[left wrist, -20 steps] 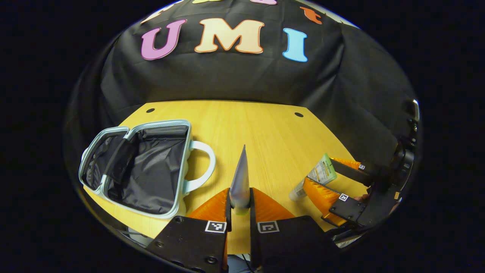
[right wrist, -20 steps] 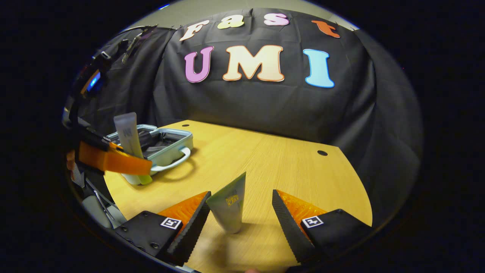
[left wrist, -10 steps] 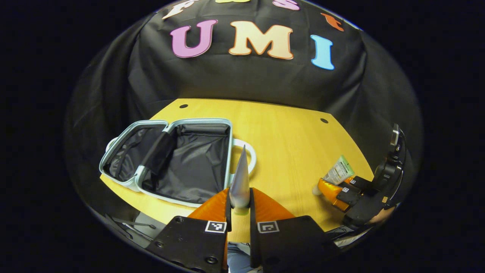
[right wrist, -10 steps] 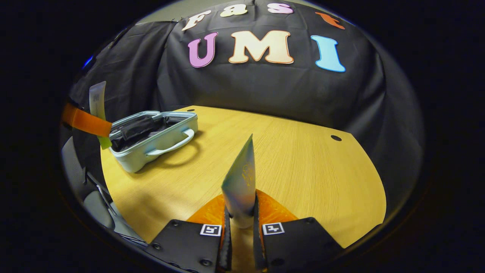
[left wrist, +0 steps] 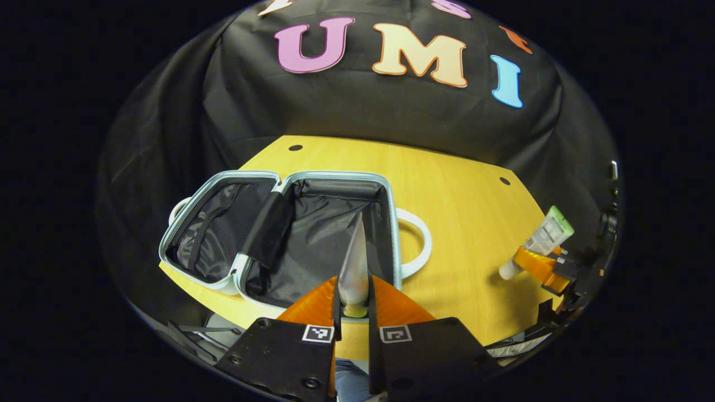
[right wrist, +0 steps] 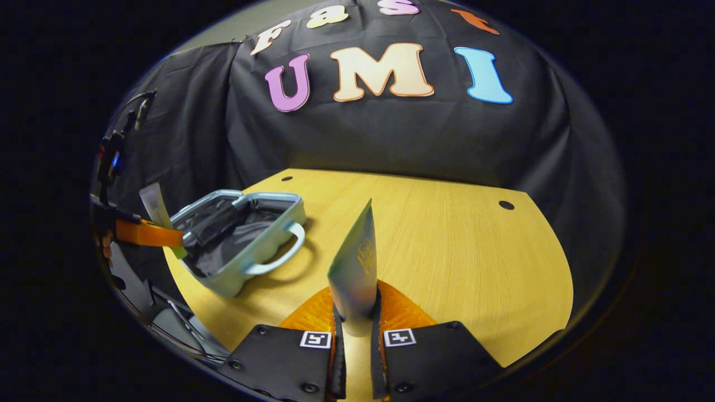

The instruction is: First open the suitcase, pack the skin care products into it, and then close the suitcase.

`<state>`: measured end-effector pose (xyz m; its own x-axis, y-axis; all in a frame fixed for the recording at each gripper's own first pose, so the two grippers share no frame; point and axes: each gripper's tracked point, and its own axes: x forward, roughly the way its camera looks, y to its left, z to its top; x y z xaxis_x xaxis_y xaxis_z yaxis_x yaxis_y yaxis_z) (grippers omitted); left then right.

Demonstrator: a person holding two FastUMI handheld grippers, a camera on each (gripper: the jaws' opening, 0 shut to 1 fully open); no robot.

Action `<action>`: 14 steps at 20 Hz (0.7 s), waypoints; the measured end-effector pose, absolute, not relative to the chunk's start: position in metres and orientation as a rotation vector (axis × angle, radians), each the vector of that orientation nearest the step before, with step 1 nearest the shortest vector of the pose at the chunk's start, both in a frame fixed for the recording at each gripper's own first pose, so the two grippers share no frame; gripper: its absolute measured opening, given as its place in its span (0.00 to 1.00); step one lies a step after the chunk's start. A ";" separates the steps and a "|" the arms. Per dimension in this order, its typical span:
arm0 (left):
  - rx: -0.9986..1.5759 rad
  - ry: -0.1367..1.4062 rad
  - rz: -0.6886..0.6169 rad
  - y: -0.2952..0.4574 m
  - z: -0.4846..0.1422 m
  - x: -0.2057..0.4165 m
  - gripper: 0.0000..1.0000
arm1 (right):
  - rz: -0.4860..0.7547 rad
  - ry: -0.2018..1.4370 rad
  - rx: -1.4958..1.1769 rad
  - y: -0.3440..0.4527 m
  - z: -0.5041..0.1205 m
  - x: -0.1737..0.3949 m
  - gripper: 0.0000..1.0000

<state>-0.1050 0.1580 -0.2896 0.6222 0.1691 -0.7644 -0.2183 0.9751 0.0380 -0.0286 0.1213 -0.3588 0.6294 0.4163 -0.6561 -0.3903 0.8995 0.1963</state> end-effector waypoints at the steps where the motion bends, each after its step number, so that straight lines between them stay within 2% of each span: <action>1: -0.046 0.891 0.218 0.169 -0.293 -0.103 0.15 | 0.464 0.748 0.049 0.132 -0.348 -0.025 0.20; 9: -0.024 1.084 0.168 0.219 -0.334 -0.106 0.15 | 0.521 0.784 0.125 0.220 -0.307 -0.032 0.20; 14: -0.082 1.153 0.127 0.227 -0.363 -0.101 0.16 | 0.583 0.867 0.205 0.284 -0.309 -0.043 0.20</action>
